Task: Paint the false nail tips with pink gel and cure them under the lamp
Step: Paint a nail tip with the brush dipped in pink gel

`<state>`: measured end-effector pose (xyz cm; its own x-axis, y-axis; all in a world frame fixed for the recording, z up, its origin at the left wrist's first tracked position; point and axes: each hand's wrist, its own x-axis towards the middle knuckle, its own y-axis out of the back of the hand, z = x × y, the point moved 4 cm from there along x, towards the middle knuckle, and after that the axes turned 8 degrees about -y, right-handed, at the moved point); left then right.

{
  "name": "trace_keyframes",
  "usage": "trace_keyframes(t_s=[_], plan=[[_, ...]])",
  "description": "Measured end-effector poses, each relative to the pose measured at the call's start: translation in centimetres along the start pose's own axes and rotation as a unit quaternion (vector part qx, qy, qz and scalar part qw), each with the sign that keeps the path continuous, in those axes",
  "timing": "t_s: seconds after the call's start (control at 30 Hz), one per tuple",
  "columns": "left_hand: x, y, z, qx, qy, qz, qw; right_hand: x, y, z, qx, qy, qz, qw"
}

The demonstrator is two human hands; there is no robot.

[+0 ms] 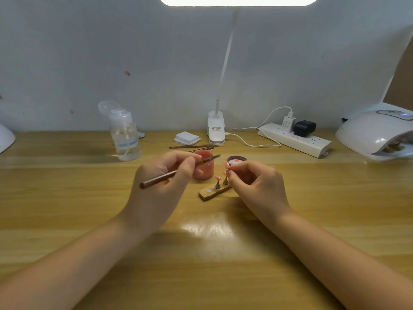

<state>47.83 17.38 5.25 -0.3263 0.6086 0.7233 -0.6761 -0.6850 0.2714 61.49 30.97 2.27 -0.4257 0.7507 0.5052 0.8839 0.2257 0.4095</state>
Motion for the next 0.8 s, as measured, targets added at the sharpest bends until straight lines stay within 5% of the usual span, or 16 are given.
trace_keyframes(t_s=[0.17, 0.8], plan=[[-0.8, -0.7, 1.1, 0.052, -0.08, -0.029, 0.995, 0.0, -0.1, 0.1, -0.002, 0.004, -0.001, 1.0], [-1.6, -1.0, 0.7, 0.075, -0.069, -0.047, 0.994, -0.2, -0.1, -0.2, -0.016, 0.028, -0.001, 0.999]])
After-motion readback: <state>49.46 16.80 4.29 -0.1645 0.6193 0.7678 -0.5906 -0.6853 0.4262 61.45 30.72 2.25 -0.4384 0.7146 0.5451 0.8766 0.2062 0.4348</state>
